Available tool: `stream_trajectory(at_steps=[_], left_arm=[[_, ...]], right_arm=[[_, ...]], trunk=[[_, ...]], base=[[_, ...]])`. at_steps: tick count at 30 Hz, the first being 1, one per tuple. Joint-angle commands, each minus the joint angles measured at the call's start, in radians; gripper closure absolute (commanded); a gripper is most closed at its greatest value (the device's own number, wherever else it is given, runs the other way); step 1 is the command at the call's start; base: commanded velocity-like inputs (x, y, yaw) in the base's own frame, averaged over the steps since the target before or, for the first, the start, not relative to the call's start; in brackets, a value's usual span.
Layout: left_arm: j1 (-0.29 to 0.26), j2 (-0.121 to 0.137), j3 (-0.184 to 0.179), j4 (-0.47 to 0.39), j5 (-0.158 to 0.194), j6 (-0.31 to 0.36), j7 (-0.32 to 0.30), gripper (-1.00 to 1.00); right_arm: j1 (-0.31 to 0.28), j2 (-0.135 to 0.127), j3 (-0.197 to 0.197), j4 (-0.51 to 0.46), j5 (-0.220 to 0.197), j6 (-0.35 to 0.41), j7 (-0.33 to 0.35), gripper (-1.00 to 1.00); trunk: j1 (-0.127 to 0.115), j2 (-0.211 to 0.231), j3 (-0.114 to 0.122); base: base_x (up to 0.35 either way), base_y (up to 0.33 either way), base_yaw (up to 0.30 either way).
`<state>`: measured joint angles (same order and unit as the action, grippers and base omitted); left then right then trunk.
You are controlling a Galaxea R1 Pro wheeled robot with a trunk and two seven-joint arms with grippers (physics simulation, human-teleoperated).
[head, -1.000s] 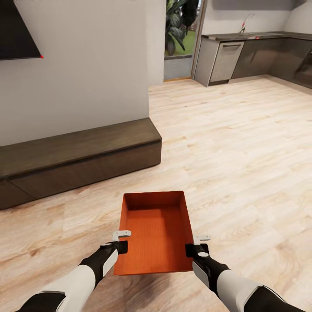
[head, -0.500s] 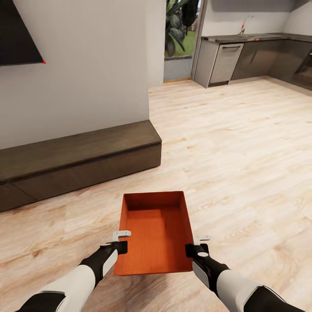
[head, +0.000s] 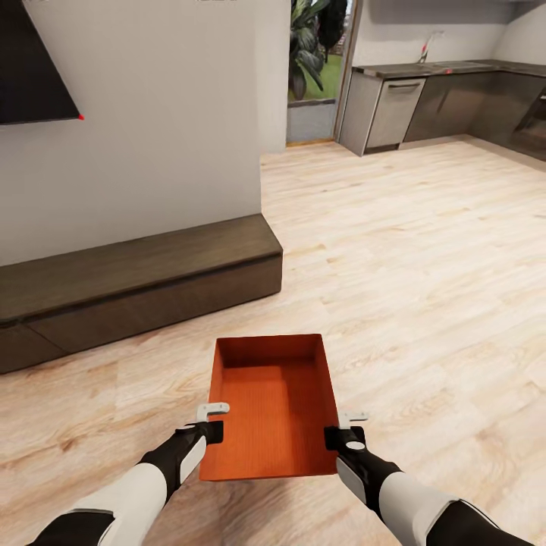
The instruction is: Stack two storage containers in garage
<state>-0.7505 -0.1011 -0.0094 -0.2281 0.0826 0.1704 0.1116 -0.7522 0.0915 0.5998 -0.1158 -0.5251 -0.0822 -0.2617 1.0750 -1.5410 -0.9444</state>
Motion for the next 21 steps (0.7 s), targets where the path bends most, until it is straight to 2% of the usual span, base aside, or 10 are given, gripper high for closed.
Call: stream_trajectory(at_steps=[1,21], left_arm=[[0.000,0.002,0.008,0.001,0.000,0.007,0.012,1.00],[0.000,0.003,0.008,0.001,0.000,0.006,0.012,1.00]], right_arm=[[-0.001,-0.007,-0.021,-0.002,0.010,-0.007,-0.005,1.00],[-0.001,-0.007,-0.020,-0.004,0.010,-0.006,-0.004,1.00]], trunk=[[-0.004,0.007,0.003],[-0.081,0.147,0.065]], base=[[0.000,0.000,0.000],[0.000,0.000,0.000]])
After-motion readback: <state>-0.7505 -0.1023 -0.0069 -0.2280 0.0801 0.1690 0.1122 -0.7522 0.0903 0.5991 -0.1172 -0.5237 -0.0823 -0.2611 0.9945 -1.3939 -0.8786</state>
